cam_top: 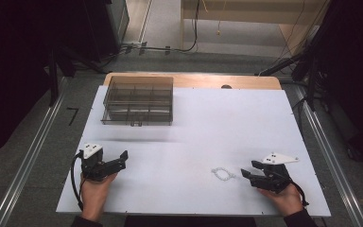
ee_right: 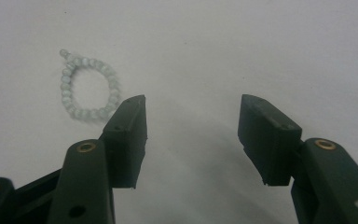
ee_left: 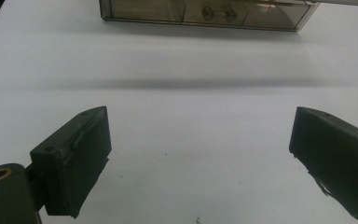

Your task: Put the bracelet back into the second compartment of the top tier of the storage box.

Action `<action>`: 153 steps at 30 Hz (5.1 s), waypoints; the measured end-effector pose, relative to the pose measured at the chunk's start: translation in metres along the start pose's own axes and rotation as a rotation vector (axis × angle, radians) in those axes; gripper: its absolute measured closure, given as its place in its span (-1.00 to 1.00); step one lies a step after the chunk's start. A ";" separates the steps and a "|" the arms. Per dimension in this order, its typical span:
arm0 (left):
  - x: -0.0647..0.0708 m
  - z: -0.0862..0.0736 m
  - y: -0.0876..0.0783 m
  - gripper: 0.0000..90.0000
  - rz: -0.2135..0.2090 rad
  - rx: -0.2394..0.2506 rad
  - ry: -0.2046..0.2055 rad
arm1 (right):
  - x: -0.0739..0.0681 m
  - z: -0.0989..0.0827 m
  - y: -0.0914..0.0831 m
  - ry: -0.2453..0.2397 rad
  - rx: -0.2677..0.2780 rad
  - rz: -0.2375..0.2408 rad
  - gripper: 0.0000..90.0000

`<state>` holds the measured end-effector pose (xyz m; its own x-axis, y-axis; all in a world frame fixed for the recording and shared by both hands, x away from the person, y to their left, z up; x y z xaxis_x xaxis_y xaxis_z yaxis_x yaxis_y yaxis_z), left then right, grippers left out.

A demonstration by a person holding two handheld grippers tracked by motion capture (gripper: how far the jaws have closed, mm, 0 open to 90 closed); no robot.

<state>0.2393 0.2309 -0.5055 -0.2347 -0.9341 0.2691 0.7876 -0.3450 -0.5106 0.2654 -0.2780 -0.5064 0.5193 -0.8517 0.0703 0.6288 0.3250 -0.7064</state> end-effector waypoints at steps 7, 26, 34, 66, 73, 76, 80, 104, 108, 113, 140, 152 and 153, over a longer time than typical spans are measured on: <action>0.000 0.000 0.001 -0.87 -0.004 -0.004 0.000 | -0.002 0.000 0.001 0.000 -0.004 0.016 -0.07; 0.001 0.000 0.002 -0.87 -0.011 -0.013 0.001 | -0.008 0.001 0.003 -0.014 -0.013 0.063 0.04; 0.001 0.000 0.002 -0.87 -0.013 -0.013 0.001 | -0.012 0.002 0.005 -0.026 -0.015 0.083 0.19; 0.001 -0.001 0.003 -0.87 -0.014 -0.021 0.008 | -0.024 0.002 0.012 -0.113 -0.023 0.163 0.61; 0.001 -0.001 0.003 -0.87 -0.012 -0.024 0.008 | -0.026 0.003 0.014 -0.124 -0.023 0.160 0.69; 0.002 -0.001 0.004 -0.87 -0.012 -0.024 0.006 | -0.027 0.003 0.015 -0.128 -0.026 0.163 0.69; 0.002 -0.001 0.004 -0.83 -0.013 -0.021 0.011 | -0.028 0.003 0.015 -0.133 -0.024 0.159 0.81; 0.006 -0.001 0.008 -0.83 -0.020 -0.035 0.021 | -0.040 0.022 0.005 -0.131 0.093 0.175 0.84; 0.006 -0.001 0.008 -0.83 -0.020 -0.037 0.023 | -0.039 0.024 0.002 -0.124 0.114 0.178 0.84; 0.006 -0.001 0.008 -0.83 -0.021 -0.039 0.024 | -0.040 0.028 -0.001 -0.111 0.134 0.183 0.84; 0.008 -0.002 0.011 -0.81 -0.035 -0.044 0.030 | -0.074 0.068 0.008 -0.103 0.227 0.264 0.84; 0.009 -0.002 0.012 -0.79 -0.044 -0.046 0.032 | -0.093 0.088 0.019 -0.106 0.237 0.301 0.84; 0.009 -0.002 0.012 -0.79 -0.044 -0.046 0.031 | -0.094 0.089 0.019 -0.105 0.239 0.303 0.84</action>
<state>0.2458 0.2177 -0.5106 -0.2867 -0.9201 0.2668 0.7493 -0.3889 -0.5360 0.2804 -0.1550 -0.4635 0.7504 -0.6600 -0.0360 0.5487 0.6524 -0.5228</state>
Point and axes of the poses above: each handheld gripper's, and its own axes: y roughly forward along the jaws, z roughly out of its top, x roughly to its right, the point moved 1 cm from there along y, roughly forward along the jaws, and after that the axes turned 10 degrees about -z, right-handed, at the moved point
